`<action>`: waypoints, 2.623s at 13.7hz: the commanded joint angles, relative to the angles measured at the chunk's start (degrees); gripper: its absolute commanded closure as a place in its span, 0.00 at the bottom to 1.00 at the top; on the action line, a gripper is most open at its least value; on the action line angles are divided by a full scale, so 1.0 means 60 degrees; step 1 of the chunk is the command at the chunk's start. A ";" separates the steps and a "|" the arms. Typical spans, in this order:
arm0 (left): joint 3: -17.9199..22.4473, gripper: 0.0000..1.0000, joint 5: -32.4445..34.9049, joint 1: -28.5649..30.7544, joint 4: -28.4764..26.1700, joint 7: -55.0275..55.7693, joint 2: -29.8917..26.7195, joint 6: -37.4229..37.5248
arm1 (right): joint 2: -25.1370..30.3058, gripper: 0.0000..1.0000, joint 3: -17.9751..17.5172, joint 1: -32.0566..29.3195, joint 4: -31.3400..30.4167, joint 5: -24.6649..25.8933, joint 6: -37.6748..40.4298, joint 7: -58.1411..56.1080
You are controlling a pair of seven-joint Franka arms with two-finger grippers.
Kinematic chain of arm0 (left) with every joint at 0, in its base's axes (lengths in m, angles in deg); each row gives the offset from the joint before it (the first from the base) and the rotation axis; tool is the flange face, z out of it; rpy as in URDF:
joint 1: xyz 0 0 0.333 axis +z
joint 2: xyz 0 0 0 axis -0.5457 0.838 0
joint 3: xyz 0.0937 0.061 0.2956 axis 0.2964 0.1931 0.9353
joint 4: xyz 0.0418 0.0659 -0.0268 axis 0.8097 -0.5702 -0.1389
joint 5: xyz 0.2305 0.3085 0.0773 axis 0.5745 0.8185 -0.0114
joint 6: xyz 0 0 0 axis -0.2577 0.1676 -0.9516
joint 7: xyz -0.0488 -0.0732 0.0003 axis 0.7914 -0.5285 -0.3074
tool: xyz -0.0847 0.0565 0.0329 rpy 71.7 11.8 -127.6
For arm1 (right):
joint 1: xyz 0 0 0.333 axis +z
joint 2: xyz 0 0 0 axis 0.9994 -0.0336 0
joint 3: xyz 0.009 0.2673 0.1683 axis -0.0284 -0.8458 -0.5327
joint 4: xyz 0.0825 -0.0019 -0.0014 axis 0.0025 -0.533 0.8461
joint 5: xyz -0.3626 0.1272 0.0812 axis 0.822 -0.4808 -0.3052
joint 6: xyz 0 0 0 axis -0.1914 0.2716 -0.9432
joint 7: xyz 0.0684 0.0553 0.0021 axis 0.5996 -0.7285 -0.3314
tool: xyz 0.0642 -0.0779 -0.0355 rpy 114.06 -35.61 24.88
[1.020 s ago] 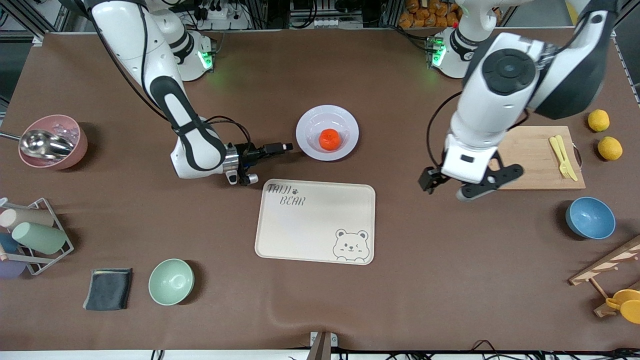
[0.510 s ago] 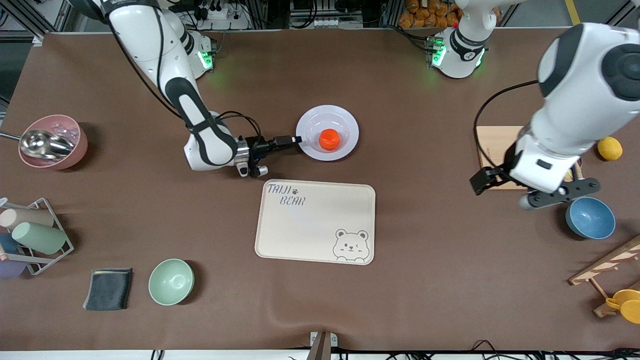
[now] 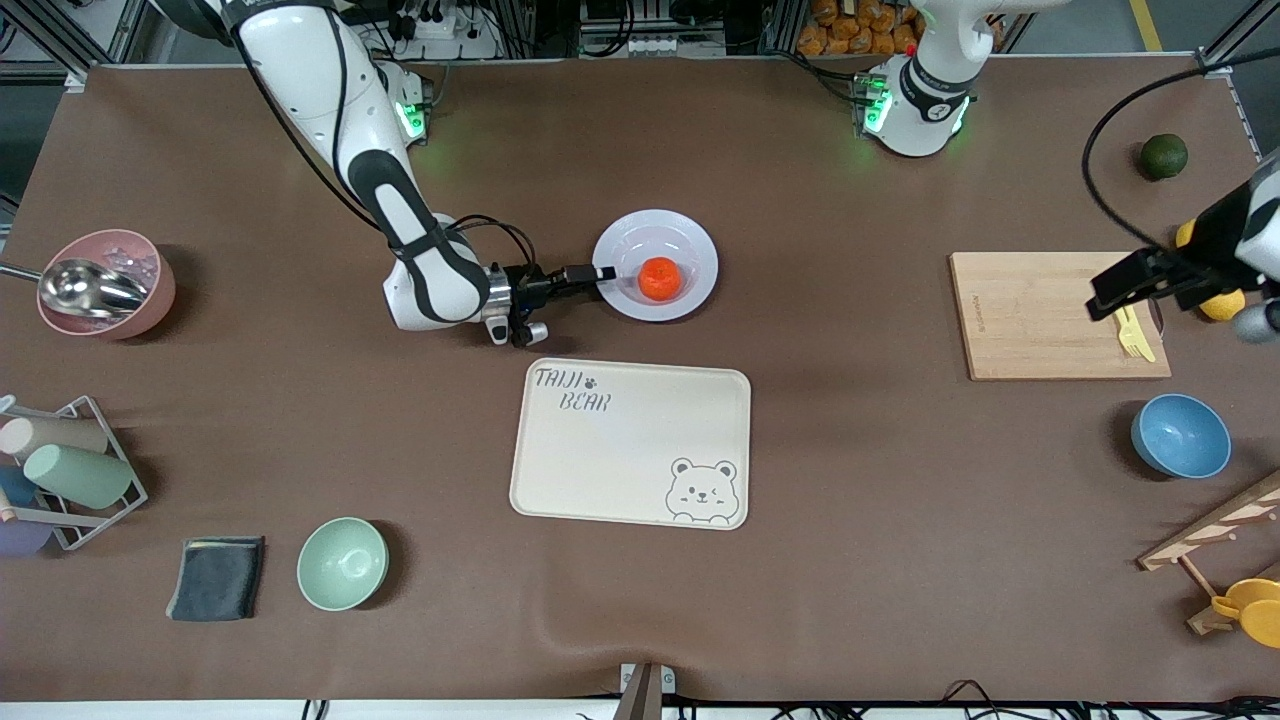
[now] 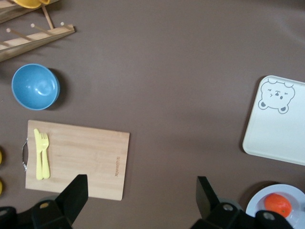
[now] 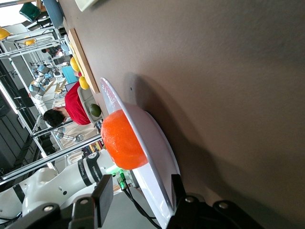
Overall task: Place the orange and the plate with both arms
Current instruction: 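Slide the plate with the right gripper onto the cream tray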
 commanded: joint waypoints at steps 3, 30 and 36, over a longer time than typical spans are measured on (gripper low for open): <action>0.0044 0.00 -0.0091 0.0259 -0.0208 -0.0564 -0.0453 0.0618 | -0.0014 1.00 0.0055 0.0098 -0.0061 -0.0337 -0.0023 -0.0327; 0.0015 0.00 -0.0047 0.0465 -0.0676 -0.0933 -0.0704 0.0562 | -0.1374 1.00 0.0143 -0.1440 0.4537 -0.1392 -0.0609 0.1477; 0.0015 0.00 -0.0032 0.0465 -0.0720 -0.0933 -0.0645 0.0561 | -0.2078 1.00 0.0143 -0.1746 0.4714 -0.1304 -0.0536 0.0217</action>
